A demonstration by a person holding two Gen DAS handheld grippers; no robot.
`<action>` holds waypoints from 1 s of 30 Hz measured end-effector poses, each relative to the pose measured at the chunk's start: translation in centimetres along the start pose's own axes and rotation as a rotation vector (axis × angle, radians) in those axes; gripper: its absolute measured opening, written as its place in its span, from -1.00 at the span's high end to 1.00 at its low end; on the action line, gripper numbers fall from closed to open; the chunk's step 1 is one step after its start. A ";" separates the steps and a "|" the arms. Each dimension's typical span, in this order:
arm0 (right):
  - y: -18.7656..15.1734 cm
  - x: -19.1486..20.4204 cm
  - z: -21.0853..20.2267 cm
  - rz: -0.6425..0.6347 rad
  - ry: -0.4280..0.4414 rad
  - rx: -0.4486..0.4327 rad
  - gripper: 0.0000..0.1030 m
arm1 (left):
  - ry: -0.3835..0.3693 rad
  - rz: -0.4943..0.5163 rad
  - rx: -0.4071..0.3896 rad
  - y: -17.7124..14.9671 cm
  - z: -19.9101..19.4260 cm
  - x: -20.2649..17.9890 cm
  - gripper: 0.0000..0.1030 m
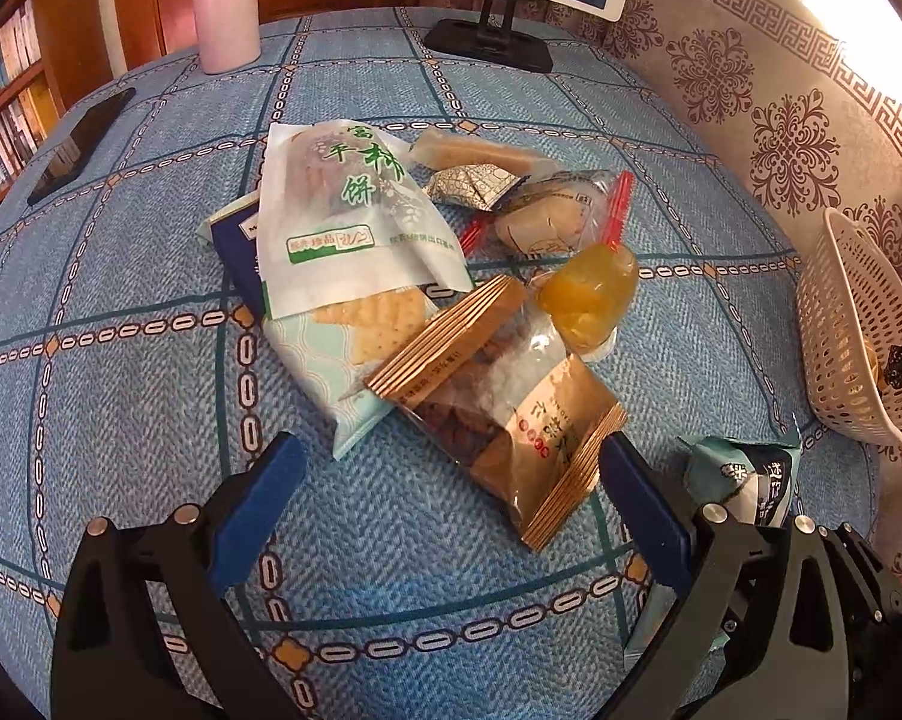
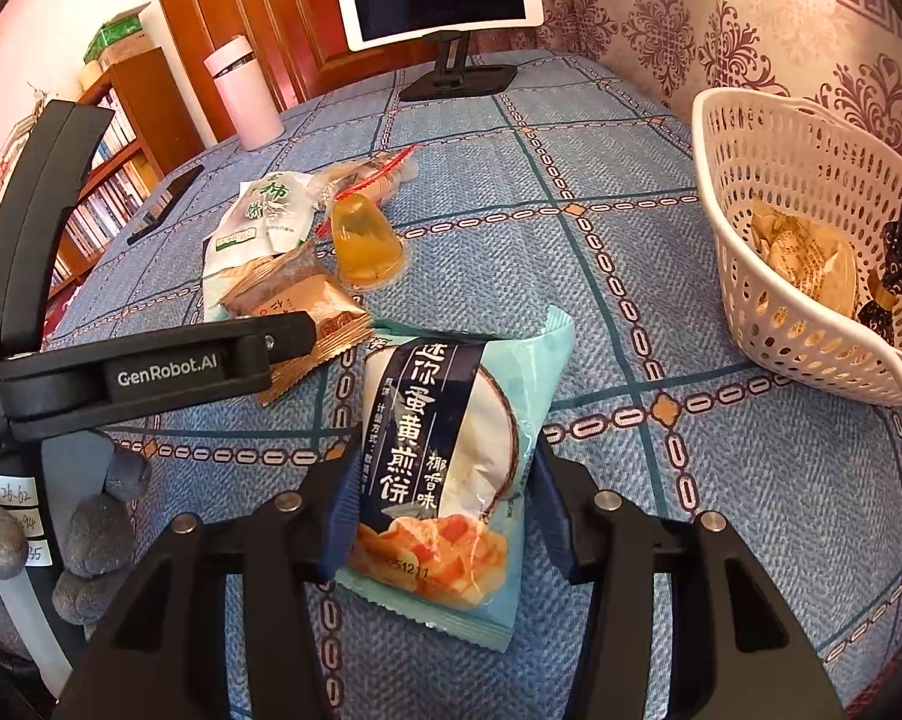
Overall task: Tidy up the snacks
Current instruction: 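Hold the mint-green bag with the right gripper while the left gripper grasps the brown pastry pack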
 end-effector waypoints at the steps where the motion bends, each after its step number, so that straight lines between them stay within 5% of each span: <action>1: -0.1 -0.1 -0.1 0.001 0.001 0.000 0.03 | 0.003 -0.016 0.006 0.1 0.0 0.0 -0.95; 6: -0.2 -0.1 -0.1 0.000 0.001 -0.006 0.03 | -0.013 -0.111 0.024 1.1 0.3 -0.4 -0.95; 13: -0.3 -0.1 -0.3 -0.009 0.009 -0.013 0.03 | 0.092 -0.164 -0.006 1.8 1.3 -0.6 -0.95; 16: -0.5 -0.1 -0.5 -0.009 0.011 -0.014 0.03 | 0.143 -0.096 -0.037 2.0 1.7 -0.9 -0.95; 21: -0.6 -0.2 -0.7 -0.005 0.014 -0.015 0.03 | 0.123 -0.005 -0.066 2.2 1.6 -0.1 -0.96; 30: -0.6 -0.3 -0.7 -0.005 0.014 -0.014 0.02 | 0.171 -0.076 -0.031 -0.7 -0.4 6.4 -0.96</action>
Point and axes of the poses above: each gripper's, at about its wrist camera, not at the fingertips, and z roughly the way its jaws point, x to its left, y to its top, the point moved 9 cm from there along z, roughly the way its jaws point, and after that the axes turned 6 degrees about y, right-handed, at the moved point
